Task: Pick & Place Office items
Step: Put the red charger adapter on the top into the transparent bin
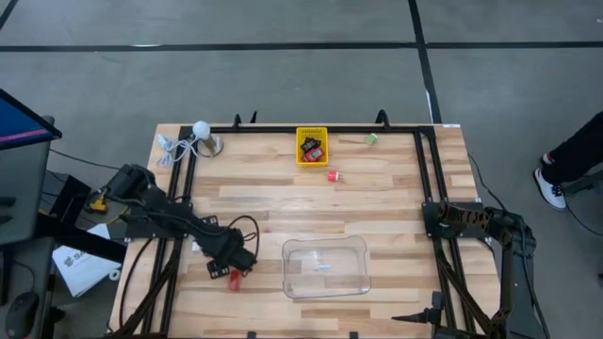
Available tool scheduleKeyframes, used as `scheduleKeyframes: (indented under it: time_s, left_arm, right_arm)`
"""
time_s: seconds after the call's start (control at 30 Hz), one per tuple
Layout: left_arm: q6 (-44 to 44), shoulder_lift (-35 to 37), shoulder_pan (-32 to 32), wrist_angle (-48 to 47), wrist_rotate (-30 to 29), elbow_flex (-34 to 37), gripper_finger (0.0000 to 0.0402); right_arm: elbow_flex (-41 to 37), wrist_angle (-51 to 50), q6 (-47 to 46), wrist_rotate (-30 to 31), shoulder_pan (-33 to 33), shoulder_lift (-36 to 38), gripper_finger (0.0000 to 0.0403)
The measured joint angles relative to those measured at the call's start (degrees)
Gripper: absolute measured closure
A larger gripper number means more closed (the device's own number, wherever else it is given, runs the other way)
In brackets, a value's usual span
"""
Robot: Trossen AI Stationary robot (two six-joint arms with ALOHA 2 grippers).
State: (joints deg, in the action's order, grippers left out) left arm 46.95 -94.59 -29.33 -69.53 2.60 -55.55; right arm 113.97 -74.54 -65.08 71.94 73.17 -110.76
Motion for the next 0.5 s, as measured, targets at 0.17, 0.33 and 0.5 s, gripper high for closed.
scheduleKeyframes:
  time_s: [0.17,0.33,0.5]
  left_arm:
    - [-1.6,-2.3,1.2,2.2,2.3,0.0,0.0053]
    - [-1.5,-3.4,2.9,2.1,5.0,0.0,0.0061]
    - [-1.5,-3.9,3.9,3.7,6.8,0.0,0.0127]
  right_arm:
    - [0.0,0.0,0.2,-0.1,0.0,0.0,0.0202]
    - [0.0,0.2,0.6,-0.3,0.6,0.0,0.0202]
    - [0.0,0.2,0.6,-0.2,1.2,0.0,0.0202]
